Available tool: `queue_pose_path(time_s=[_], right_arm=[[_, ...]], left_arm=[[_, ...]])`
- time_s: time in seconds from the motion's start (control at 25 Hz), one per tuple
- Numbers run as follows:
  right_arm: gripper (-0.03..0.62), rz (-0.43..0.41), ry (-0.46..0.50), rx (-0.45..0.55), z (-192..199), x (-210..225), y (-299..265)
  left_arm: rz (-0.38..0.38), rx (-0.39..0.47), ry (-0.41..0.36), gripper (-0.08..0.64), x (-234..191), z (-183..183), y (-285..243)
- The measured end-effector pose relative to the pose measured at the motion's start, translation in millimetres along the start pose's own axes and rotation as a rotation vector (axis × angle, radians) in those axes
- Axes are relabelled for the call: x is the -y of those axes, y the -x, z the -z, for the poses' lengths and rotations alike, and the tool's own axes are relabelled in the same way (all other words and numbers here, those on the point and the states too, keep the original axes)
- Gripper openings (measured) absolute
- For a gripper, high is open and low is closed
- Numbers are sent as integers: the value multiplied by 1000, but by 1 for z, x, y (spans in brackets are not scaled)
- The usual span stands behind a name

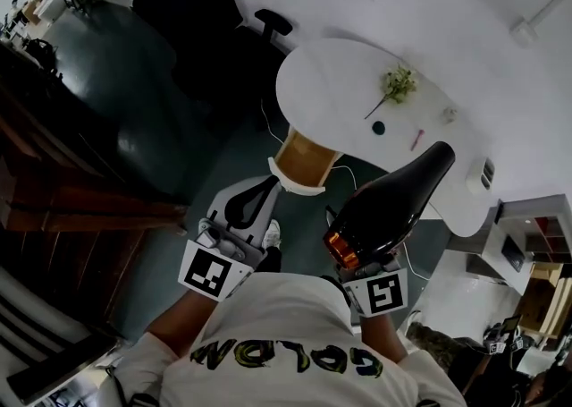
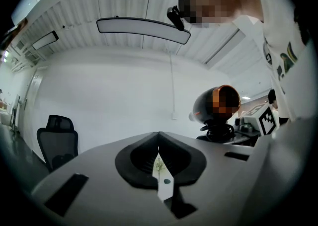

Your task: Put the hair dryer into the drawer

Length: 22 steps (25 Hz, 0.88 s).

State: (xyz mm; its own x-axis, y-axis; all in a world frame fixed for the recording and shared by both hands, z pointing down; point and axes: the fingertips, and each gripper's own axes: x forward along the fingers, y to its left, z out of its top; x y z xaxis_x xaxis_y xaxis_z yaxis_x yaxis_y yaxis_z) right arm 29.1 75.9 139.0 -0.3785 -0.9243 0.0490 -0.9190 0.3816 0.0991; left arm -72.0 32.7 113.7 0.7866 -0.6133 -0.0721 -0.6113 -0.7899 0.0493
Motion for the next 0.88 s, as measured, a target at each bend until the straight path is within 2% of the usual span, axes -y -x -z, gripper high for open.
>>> queue_pose_path(time_s=[0.32,0.64,0.88], right_arm=[[225,18,-29,-18,5,18,-46],[224,-3,-37,-47,19,55,-63],[225,-59,-21,-91,39,69,-73]], left_arm=[[38,-3,8,12,-41,3,-38],[59,-26,29,12,-45,14,-84],[81,-33,41,14,-47,25,-106]])
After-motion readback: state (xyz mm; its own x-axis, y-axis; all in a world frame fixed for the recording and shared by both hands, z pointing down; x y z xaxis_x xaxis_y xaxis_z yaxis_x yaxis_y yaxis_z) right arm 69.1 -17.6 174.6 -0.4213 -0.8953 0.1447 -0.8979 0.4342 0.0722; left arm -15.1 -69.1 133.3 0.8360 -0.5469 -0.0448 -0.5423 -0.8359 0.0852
